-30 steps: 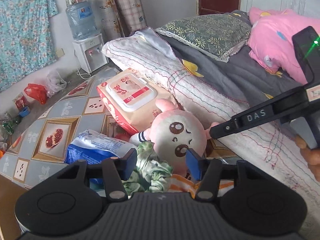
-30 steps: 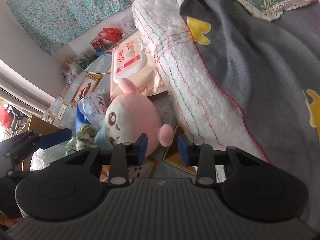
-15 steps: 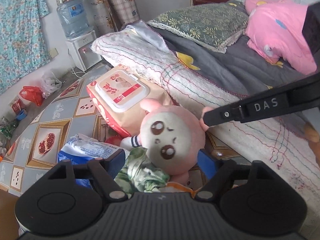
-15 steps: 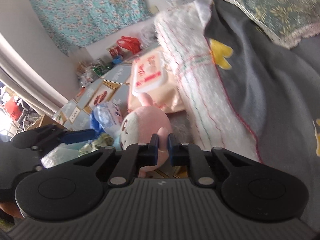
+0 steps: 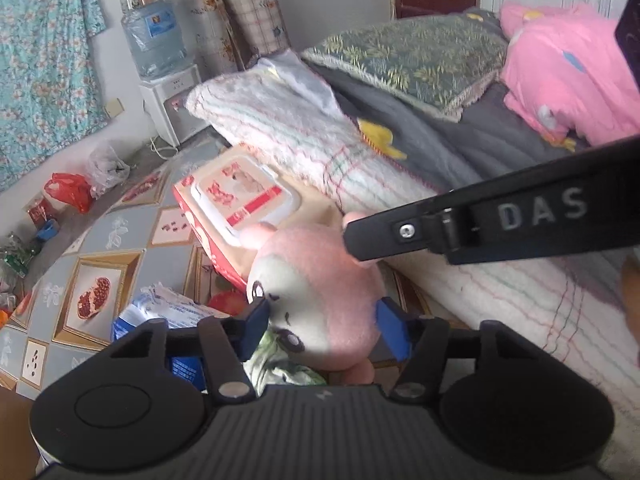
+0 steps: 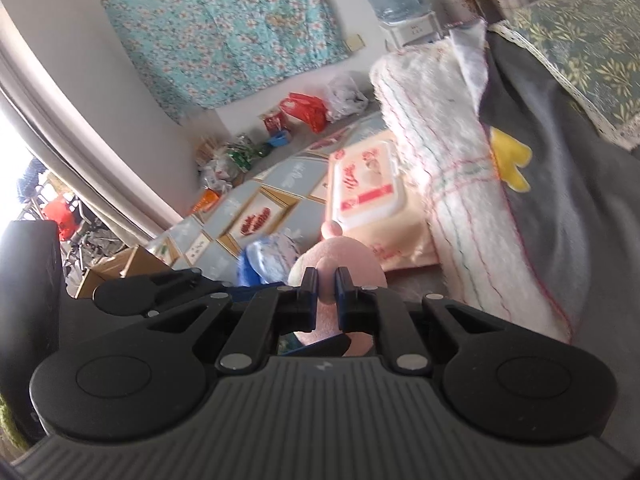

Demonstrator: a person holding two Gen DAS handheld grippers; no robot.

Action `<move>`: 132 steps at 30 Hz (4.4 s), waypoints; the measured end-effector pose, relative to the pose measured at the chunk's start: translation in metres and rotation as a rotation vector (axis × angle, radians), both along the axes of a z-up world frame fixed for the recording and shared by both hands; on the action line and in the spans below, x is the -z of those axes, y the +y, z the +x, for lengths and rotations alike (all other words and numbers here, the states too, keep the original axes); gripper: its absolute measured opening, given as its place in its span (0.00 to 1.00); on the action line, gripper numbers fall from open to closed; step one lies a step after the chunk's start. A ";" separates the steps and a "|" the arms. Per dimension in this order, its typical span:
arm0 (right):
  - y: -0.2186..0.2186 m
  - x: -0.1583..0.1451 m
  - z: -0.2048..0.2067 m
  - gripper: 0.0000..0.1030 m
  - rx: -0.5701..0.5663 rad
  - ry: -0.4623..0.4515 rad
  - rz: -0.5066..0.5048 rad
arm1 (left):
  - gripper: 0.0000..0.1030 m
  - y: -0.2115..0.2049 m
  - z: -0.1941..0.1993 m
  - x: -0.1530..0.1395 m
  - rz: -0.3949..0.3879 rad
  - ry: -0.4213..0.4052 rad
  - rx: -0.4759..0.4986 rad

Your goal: Organize soft objects

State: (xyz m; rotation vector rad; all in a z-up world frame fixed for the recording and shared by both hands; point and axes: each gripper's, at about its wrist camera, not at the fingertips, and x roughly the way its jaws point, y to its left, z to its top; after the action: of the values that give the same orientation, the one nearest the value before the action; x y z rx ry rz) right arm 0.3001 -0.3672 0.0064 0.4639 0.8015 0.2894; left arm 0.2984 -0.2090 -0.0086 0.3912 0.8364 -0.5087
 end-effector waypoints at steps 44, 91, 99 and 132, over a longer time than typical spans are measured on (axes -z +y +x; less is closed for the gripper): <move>0.241 -0.202 -0.115 0.06 -0.431 -0.319 0.047 | 0.20 0.259 -0.176 -0.127 -0.232 -0.261 -0.414; 0.177 0.063 -0.284 0.67 -0.666 0.456 -0.253 | 0.69 0.274 -0.367 -0.013 -0.391 -0.086 -0.358; 0.165 0.063 -0.294 0.53 -0.630 0.410 -0.239 | 0.70 0.271 -0.365 -0.008 -0.413 -0.070 -0.353; 0.063 0.003 -0.184 0.52 0.007 -0.139 0.120 | 0.61 0.145 -0.238 0.004 -0.440 -0.056 -0.152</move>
State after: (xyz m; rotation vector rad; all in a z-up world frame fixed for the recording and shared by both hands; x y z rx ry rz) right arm 0.1161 -0.3042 0.0037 0.5536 0.6494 0.3604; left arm 0.0603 -0.0635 -0.0122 -0.0620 0.6703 -0.5215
